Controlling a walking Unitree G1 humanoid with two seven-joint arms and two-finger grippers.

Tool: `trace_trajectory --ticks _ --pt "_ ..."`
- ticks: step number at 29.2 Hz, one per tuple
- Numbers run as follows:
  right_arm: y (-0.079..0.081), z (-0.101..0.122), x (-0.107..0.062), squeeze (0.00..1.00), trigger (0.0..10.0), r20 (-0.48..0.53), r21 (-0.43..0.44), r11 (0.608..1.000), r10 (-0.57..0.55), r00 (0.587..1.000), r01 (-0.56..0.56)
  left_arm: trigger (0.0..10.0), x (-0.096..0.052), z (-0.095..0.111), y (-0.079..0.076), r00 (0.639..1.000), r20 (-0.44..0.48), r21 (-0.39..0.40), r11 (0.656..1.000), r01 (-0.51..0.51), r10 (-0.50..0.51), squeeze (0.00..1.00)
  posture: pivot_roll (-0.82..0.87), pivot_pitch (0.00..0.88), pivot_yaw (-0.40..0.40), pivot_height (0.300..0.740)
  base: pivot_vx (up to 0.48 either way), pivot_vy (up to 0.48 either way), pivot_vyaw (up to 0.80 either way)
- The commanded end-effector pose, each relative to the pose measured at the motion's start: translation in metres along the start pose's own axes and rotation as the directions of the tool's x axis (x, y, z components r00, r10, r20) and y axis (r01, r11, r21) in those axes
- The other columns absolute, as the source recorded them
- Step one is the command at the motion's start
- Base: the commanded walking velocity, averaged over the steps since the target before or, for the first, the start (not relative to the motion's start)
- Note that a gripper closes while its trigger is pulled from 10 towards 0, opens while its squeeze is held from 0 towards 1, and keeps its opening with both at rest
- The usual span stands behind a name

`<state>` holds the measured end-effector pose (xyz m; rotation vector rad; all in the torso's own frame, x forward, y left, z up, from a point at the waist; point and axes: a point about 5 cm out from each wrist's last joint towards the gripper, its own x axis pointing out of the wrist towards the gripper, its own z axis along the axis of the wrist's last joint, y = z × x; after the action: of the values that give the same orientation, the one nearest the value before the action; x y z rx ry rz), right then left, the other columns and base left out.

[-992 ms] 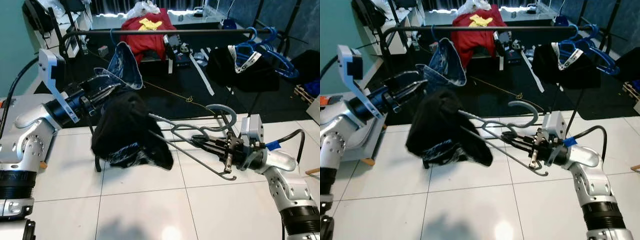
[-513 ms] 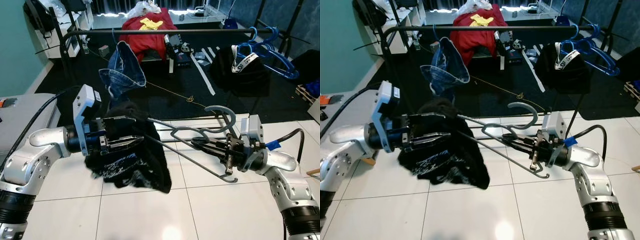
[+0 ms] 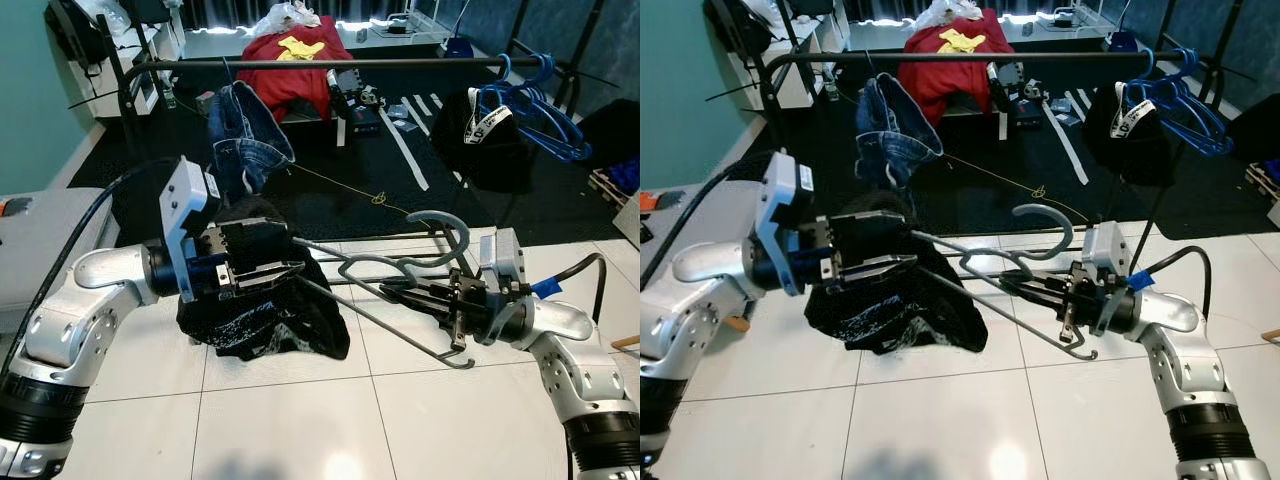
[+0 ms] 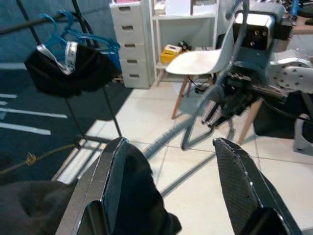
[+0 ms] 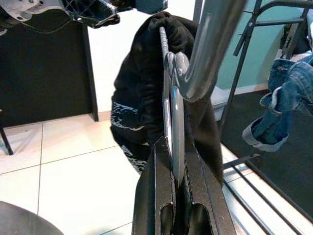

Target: Hang hanger

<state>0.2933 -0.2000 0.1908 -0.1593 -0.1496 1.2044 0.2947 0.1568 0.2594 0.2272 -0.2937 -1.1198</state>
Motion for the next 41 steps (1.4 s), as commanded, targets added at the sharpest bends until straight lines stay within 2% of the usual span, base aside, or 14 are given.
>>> trace_trajectory --ticks 1,7,8,9,10,16,19,21,24,30,34,41 --pt "0.003 0.007 0.004 0.0 10.0 0.038 -0.015 0.999 0.034 0.999 -0.034 10.0 -0.001 0.002 0.004 1.0 0.005 0.024 0.999 -0.021 0.021 0.0 0.04 0.08 0.047 0.74 0.0 0.0 0.0" --pt "0.005 0.006 0.003 0.0 10.0 0.025 -0.003 0.999 0.048 0.999 -0.048 10.0 -0.002 0.003 0.009 1.0 -0.013 0.065 0.998 -0.023 0.023 0.0 0.04 0.08 0.047 0.74 0.0 0.0 0.0" --pt "0.007 0.005 0.002 0.0 10.0 0.018 0.009 0.998 0.064 0.998 -0.064 10.0 -0.002 -0.005 0.006 0.998 -0.066 0.093 0.996 0.005 0.001 0.0 0.05 0.081 0.046 0.74 0.0 0.0 0.0" --pt "0.007 0.005 0.002 0.0 10.0 0.018 0.009 0.998 0.064 0.998 -0.064 10.0 -0.002 -0.005 0.006 0.998 -0.066 0.093 0.996 0.005 0.001 0.0 0.05 0.081 0.046 0.74 0.0 0.0 0.0" --pt "0.009 0.005 0.001 0.0 10.0 0.011 0.022 0.996 0.083 0.997 -0.083 10.0 -0.003 -0.016 0.001 0.989 -0.145 0.137 0.989 0.055 -0.035 0.0 0.05 0.082 0.045 0.74 0.0 0.0 0.0" --pt "0.01 0.006 -0.001 0.0 10.0 0.007 0.023 0.996 0.09 0.996 -0.09 10.0 -0.004 -0.02 -0.002 0.982 -0.175 0.139 0.985 0.101 -0.076 0.0 0.04 0.082 0.044 0.74 0.0 0.0 0.0" --pt "0.01 0.008 -0.004 0.0 10.0 -0.003 0.019 0.995 0.099 0.995 -0.099 10.0 -0.006 -0.024 -0.006 0.968 -0.214 0.14 0.976 0.167 -0.135 0.0 0.04 0.083 0.043 0.74 0.0 0.0 0.0" --pt "0.01 0.008 -0.004 0.0 10.0 -0.003 0.019 0.995 0.099 0.995 -0.099 10.0 -0.006 -0.024 -0.006 0.968 -0.214 0.14 0.976 0.167 -0.135 0.0 0.04 0.083 0.043 0.74 0.0 0.0 0.0" --pt "0.009 0.011 -0.007 0.0 10.0 -0.014 0.016 0.994 0.111 0.994 -0.111 10.0 -0.01 -0.026 -0.006 0.951 -0.256 0.15 0.964 0.219 -0.176 0.0 0.04 0.082 0.044 0.74 0.0 0.0 0.0" --pt "0.011 0.011 -0.008 0.0 10.0 -0.024 0.019 0.992 0.123 0.992 -0.123 10.0 -0.014 -0.027 -0.004 0.938 -0.286 0.144 0.959 0.245 -0.197 0.0 0.05 0.082 0.044 0.74 0.0 0.0 0.0" --pt "0.012 0.012 -0.008 0.0 10.0 -0.025 0.025 0.991 0.134 0.991 -0.134 10.0 -0.016 -0.035 -0.007 0.916 -0.336 0.134 0.952 0.277 -0.219 0.0 0.04 0.084 0.044 0.74 0.0 0.0 0.0" --pt "0.014 0.015 -0.008 0.0 10.0 -0.027 0.027 0.988 0.152 0.988 -0.151 10.0 -0.012 -0.039 -0.007 0.909 -0.346 0.122 0.949 0.289 -0.233 0.0 0.04 0.085 0.043 0.74 0.0 0.0 0.0"
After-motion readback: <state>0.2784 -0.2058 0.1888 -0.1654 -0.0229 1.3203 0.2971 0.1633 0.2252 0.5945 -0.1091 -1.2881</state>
